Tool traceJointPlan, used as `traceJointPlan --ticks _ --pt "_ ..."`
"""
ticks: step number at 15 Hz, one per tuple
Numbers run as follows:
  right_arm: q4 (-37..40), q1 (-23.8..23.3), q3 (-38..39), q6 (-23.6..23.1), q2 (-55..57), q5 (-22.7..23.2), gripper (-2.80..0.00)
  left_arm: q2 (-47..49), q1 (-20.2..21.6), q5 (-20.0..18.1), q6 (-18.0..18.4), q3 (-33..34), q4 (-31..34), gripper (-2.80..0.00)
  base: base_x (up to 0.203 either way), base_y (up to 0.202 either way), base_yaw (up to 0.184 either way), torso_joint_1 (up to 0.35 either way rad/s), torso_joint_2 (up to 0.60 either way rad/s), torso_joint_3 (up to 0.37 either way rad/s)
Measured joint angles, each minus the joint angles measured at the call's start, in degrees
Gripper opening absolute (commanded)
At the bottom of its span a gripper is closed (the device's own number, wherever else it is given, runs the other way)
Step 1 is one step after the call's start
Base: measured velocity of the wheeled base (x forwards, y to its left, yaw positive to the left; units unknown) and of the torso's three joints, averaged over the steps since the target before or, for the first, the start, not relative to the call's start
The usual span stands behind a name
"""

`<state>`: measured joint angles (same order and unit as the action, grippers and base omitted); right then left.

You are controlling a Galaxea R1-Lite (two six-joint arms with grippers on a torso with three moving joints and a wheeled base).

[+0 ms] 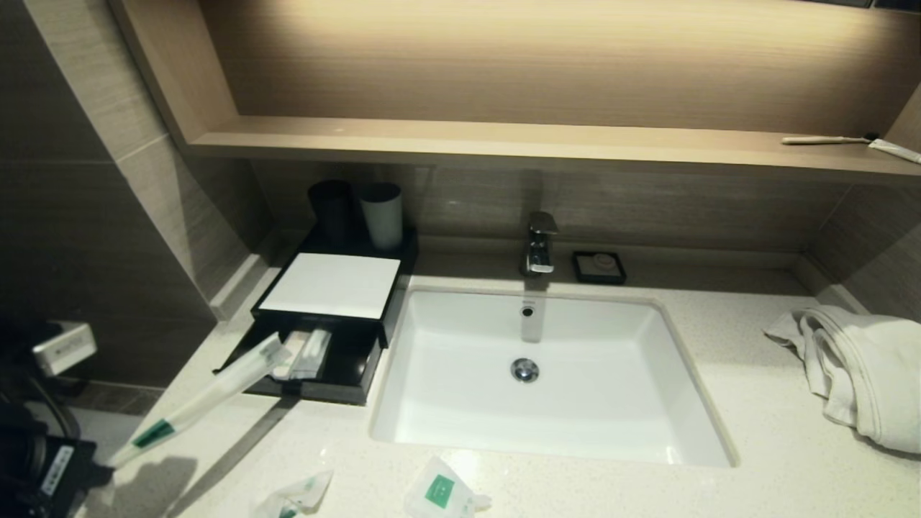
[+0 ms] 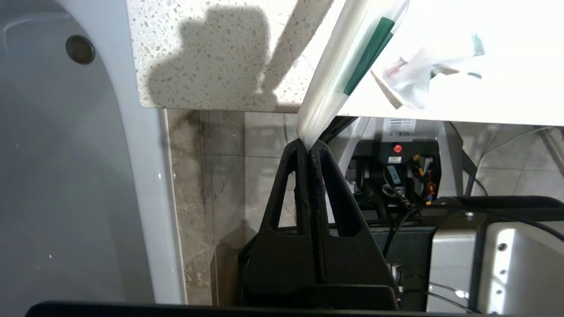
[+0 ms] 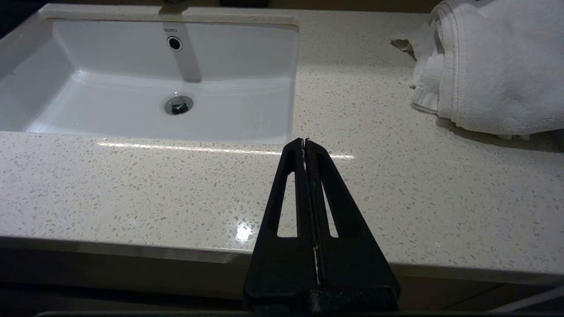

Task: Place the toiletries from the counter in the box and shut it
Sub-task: Place the bathroom toiletry into the drawer

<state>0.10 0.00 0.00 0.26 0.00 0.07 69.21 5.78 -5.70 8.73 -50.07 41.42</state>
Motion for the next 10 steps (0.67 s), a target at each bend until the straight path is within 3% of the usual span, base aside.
traceJointPlan --ticks 5,10 --pt "0.0 0.0 0.0 0.0 0.0 0.0 -2.8 4.4 -0.6 -0.1 -3.3 -12.2 10.9 -2.8 0.0 0.0 0.0 0.0 0.0 0.0" --pt "0.0 0.0 0.0 0.0 0.0 0.0 -2.8 14.1 -3.6 0.1 -11.9 -28.3 25.0 -2.8 0.0 0.0 0.0 0.0 0.0 0.0"
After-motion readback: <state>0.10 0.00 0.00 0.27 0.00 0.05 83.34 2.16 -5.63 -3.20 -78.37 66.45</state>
